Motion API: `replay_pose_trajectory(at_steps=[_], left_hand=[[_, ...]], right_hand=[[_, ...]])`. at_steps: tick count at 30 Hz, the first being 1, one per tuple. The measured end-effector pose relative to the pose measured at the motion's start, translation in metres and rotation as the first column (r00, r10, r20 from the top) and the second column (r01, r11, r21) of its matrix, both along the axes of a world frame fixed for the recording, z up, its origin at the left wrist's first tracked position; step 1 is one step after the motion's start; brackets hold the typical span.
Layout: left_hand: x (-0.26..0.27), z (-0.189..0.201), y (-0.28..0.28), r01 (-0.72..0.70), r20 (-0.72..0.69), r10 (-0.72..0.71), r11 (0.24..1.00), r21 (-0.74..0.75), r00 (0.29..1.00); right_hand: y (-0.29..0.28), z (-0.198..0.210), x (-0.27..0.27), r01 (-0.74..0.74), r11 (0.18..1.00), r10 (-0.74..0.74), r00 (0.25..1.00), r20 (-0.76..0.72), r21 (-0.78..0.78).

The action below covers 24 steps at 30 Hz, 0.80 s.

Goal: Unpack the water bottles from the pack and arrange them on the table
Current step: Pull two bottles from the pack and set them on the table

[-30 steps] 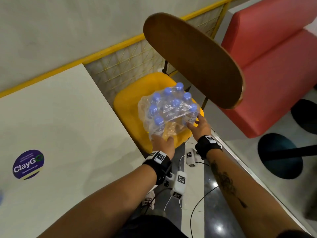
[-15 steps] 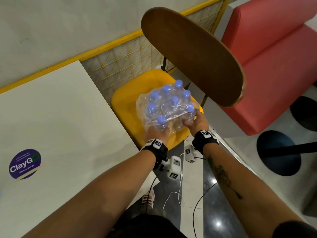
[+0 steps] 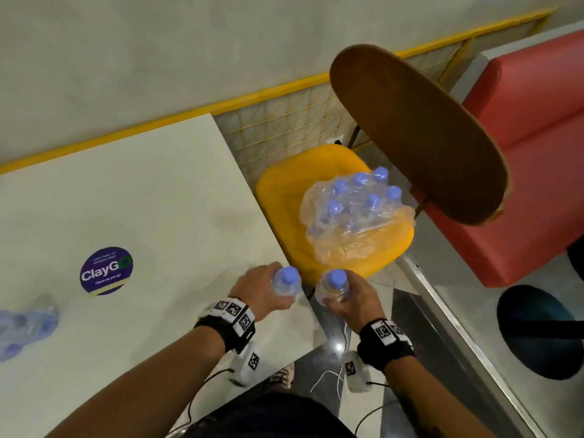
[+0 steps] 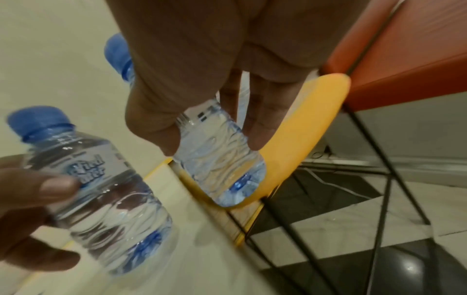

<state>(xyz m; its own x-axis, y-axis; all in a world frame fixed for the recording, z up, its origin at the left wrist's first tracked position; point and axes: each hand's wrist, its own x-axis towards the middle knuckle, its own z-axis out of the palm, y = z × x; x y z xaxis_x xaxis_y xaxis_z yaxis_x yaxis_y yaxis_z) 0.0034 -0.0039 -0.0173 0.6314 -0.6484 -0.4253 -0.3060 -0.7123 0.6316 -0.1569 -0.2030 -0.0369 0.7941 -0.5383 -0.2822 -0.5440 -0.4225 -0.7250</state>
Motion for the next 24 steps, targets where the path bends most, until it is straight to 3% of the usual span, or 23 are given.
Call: replay_pose_trajectory(at_steps=[6, 14, 18, 24], left_hand=[[0.021, 0.005, 0.155, -0.278, -0.03, 0.277, 0.961, -0.013, 0.96], [0.018, 0.02, 0.341, -0.578, 0.042, 0.577, 0.816, 0.018, 0.815], [0.013, 0.019, 0.421, -0.705, 0.035, 0.704, 0.709, 0.011, 0.709], [0.016, 0.013, 0.492, -0.799, -0.017, 0.799, 0.6, -0.041, 0.601]], right_hand=[[0.129, 0.003, 0.071, -0.299, 0.937, 0.301, 0.953, 0.016, 0.182], [0.31, 0.014, 0.157, -0.675, 0.726, 0.675, 0.736, 0.048, 0.132], [0.386, 0.015, 0.178, -0.734, 0.668, 0.734, 0.677, 0.054, 0.123], [0.459, 0.011, 0.198, -0.73, 0.669, 0.732, 0.68, 0.043, 0.137]])
